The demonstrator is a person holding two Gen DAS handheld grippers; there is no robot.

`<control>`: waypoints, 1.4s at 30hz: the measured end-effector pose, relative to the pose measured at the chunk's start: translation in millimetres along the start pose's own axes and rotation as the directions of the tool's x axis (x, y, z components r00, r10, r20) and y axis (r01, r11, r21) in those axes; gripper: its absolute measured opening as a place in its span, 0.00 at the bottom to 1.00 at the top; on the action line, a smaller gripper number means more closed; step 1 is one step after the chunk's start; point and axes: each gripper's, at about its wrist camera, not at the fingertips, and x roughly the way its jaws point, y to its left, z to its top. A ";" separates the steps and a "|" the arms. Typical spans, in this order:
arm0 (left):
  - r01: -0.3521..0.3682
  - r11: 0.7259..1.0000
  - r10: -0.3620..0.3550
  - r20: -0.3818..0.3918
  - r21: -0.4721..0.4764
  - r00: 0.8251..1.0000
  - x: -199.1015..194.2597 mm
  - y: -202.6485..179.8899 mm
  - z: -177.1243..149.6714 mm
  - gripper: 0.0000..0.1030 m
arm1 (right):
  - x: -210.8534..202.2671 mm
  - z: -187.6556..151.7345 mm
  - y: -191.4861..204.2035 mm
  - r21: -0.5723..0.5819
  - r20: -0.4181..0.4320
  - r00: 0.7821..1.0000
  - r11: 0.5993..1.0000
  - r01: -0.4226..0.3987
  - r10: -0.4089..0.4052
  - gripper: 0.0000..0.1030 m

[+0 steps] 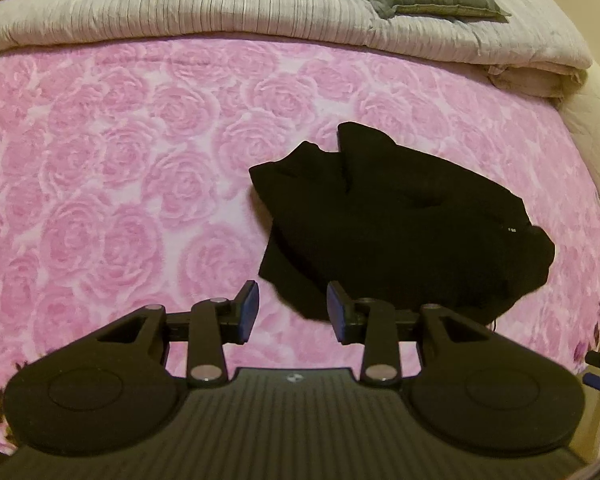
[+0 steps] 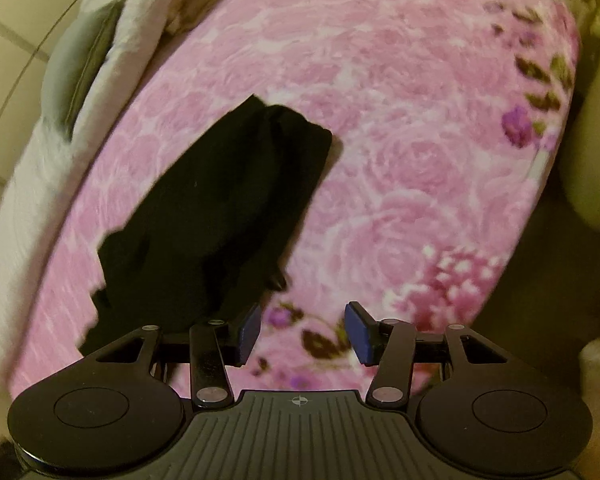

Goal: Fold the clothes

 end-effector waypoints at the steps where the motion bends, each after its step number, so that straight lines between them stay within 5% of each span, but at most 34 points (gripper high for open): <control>1: 0.001 1.000 -0.001 -0.004 -0.011 1.000 4.5 -1.5 3.8 0.31 | 5.9 6.5 -3.7 0.045 0.001 1.000 0.999 -0.017 0.017 0.49; 5: -0.003 0.999 0.001 -0.043 -0.046 0.999 30.8 -8.6 23.1 0.31 | 34.2 32.8 -25.6 0.259 0.015 0.996 0.962 -0.083 0.082 0.49; 9: -0.005 0.996 -0.003 -0.084 -0.088 0.997 62.1 -18.8 44.4 0.31 | 64.5 55.9 -58.3 0.492 0.034 0.990 0.860 -0.135 0.136 0.49; 18: -0.024 0.988 0.002 -0.139 -0.152 0.990 126.2 -29.6 85.4 0.31 | 120.3 92.6 -117.8 0.852 0.164 0.963 0.462 -0.248 0.215 0.49; 24: -0.028 0.972 -0.008 -0.150 -0.233 0.989 153.4 -11.9 106.6 0.31 | 166.9 100.2 -129.5 0.959 0.211 0.934 0.123 -0.254 0.289 0.53; 27: -0.030 0.962 -0.013 -0.156 -0.272 0.988 167.0 -3.0 117.2 0.32 | 184.0 103.1 -126.9 0.968 0.224 0.931 0.041 -0.246 0.288 0.56; 30: -0.032 0.950 -0.019 -0.161 -0.311 0.987 180.6 5.9 127.7 0.32 | 199.2 107.1 -121.0 0.975 0.200 0.934 0.029 -0.218 0.294 0.57; 32: -0.035 0.941 -0.022 -0.165 -0.336 0.986 189.6 12.0 134.6 0.32 | 203.2 113.1 -111.5 0.980 0.118 0.956 0.122 -0.156 0.268 0.51; 33: -0.041 0.939 -0.021 -0.174 -0.343 0.984 193.9 16.2 137.2 0.32 | 200.8 116.2 -107.3 0.968 0.105 0.963 0.198 -0.157 0.249 0.18; 34: -0.046 0.936 -0.020 -0.183 -0.349 0.983 198.1 20.5 139.8 0.33 | 198.5 119.2 -103.2 0.949 0.094 0.969 0.273 -0.157 0.230 0.03; 37: -0.064 0.928 -0.016 -0.211 -0.367 0.977 210.9 33.3 147.6 0.37 | 184.0 117.9 -98.2 0.905 0.099 0.977 0.390 -0.167 0.189 0.03; 42: -0.094 0.913 -0.011 -0.256 -0.397 0.967 232.2 54.7 160.6 0.47 | 169.1 111.3 -99.8 0.885 0.098 0.979 0.434 -0.167 0.177 0.03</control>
